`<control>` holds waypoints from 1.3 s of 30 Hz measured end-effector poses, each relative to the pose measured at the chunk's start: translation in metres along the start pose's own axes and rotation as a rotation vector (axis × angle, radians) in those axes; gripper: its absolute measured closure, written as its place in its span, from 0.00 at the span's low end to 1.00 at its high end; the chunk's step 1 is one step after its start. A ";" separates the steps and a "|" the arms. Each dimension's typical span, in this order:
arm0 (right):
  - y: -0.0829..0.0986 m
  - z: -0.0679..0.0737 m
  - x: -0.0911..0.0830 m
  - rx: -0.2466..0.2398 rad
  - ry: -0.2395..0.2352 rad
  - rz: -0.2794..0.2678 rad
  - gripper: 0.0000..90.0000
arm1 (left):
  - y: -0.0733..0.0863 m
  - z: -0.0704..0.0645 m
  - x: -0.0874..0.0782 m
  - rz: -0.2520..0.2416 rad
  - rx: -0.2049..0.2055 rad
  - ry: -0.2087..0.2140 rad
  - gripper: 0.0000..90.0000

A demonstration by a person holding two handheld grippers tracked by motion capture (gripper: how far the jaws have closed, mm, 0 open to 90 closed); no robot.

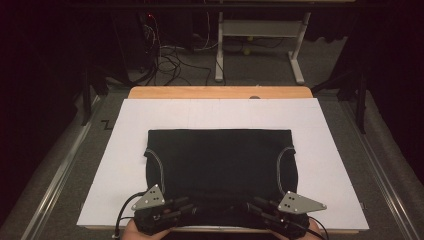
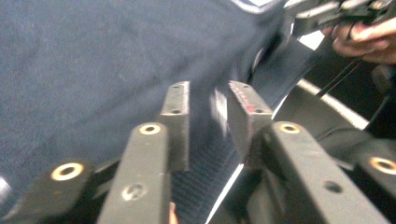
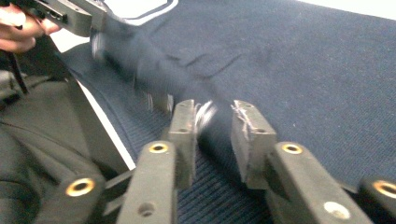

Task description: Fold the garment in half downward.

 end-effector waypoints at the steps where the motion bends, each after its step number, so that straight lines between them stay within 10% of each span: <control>1: 0.000 0.000 -0.001 0.007 -0.004 -0.009 0.74 | 0.000 0.000 -0.001 -0.006 0.001 -0.005 0.69; 25: 0.011 -0.021 0.001 0.071 0.178 -0.001 0.23 | -0.002 0.030 -0.002 -0.040 -0.048 -0.122 0.25; 39: 0.018 -0.039 -0.003 0.112 0.232 0.000 0.11 | -0.009 0.060 -0.016 -0.078 -0.064 -0.225 0.14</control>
Point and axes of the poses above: each handheld gripper's, and its own axes: x roughly forward along the jaws, y roughly out of its underside, z roughly to its left, the point moved 2 cm from there along x, roughly forward along the jaws, and after that the axes turned 13 degrees about -x, right-handed, at the moved point
